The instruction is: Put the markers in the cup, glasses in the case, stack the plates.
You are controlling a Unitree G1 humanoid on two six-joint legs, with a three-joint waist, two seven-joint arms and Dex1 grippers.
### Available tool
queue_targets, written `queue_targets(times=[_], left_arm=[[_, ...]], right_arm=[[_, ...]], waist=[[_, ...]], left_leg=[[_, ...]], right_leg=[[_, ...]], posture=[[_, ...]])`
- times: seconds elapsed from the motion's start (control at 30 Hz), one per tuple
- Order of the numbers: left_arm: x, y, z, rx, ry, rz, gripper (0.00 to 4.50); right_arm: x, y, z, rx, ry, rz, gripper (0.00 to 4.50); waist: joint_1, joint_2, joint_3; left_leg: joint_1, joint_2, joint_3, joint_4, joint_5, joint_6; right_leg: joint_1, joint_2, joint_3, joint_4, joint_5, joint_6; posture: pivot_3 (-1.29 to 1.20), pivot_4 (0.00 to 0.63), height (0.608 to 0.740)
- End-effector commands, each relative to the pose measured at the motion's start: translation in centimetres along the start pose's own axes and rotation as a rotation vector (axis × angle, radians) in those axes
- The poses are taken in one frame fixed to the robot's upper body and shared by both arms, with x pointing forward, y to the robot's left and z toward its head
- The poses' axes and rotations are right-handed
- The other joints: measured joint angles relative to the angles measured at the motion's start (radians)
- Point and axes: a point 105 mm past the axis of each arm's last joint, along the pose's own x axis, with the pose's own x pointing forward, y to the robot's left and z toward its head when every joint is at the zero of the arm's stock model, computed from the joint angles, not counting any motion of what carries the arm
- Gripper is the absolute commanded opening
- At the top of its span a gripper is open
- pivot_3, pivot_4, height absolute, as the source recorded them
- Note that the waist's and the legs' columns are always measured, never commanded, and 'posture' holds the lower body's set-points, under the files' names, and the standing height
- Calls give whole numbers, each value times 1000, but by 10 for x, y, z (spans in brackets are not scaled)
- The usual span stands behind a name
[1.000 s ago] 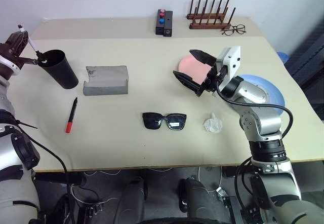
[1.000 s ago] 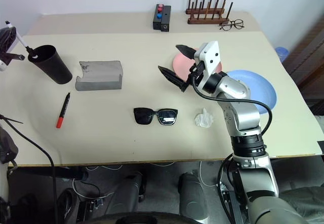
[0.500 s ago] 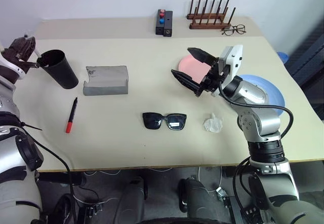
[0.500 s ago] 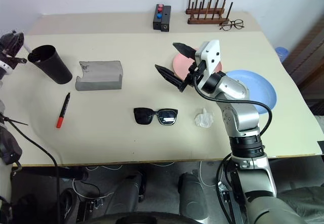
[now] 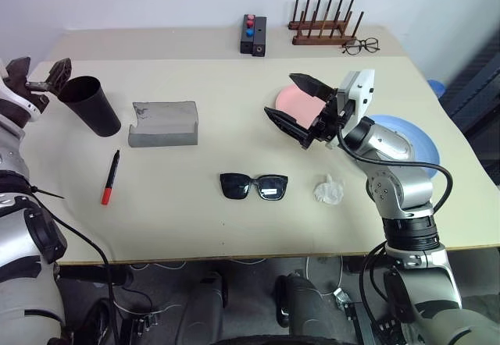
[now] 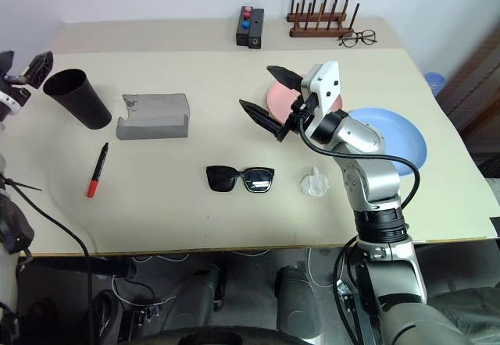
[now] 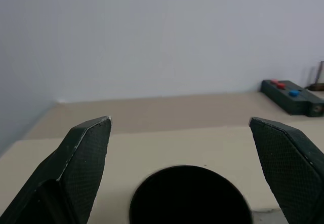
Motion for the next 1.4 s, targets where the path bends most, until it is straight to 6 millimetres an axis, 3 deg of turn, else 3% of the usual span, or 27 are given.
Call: queue_targets(times=[0.03, 0.2, 0.33, 0.47, 0.6, 0.73, 0.9, 1.2, 1.4], left_arm=[[-7, -12, 28, -23, 52, -123, 4487], [-38, -52, 35, -78, 285, -297, 4487], [-55, -73, 36, -171, 400, -292, 4487], [-71, -80, 13, -162, 543, -209, 4487], [-79, -77, -29, -180, 678, -82, 4487], [-80, -69, -59, -218, 770, 50, 4487], [-71, -72, -81, -270, 836, 100, 4487], [-57, -59, -96, -277, 956, 131, 4487], [-45, -58, -94, -296, 1045, 67, 4487]], right_arm=[[-5, 1, 10, -30, -30, 11, 4500], [-10, 9, 12, -14, -34, 85, 4500], [-15, 17, 15, 27, -45, 154, 4500], [-20, 22, 23, 47, -75, 213, 4500], [-23, 30, 16, 21, -31, 276, 4500], [-23, 34, 6, -21, 20, 300, 4500], [-26, 36, 4, -20, 41, 325, 4500], [-26, 37, 2, -19, 51, 331, 4500], [-26, 36, 1, -16, 51, 320, 4500]], waist=[[-2, 0, 0], [-20, 0, 0], [-22, 0, 0], [-25, 1, 0], [-24, 0, 0], [-21, 0, 0], [-2, 0, 0], [2, 0, 0], [4, -1, 0]], left_leg=[[0, 0, 0, 0, 0, 0], [0, 0, 0, -2, 0, 0], [1, 1, -1, -1, 0, 0], [1, 1, -1, -1, 0, 0], [2, 1, -1, -1, 0, 0], [1, 1, -1, -1, 0, 0], [1, 1, 0, 0, 0, 0], [1, 0, 0, 0, 0, 0], [1, 0, 0, 0, 0, 0]], right_leg=[[0, 0, 0, 0, 0, 0], [0, 0, 1, 0, 0, 0], [0, 0, 1, 0, 0, 0], [1, 0, 1, -1, 0, 0], [1, 0, 1, 0, 0, 0], [1, 1, 1, -1, 0, 0], [1, 0, 1, -1, 0, 0], [1, 0, 1, -2, 0, -1], [1, 1, 1, -2, 0, -1]], posture=[[0, 150, 740], [0, 150, 740], [0, 150, 740], [0, 150, 740], [0, 150, 740], [0, 150, 740], [0, 150, 740], [0, 150, 740], [0, 150, 740]])
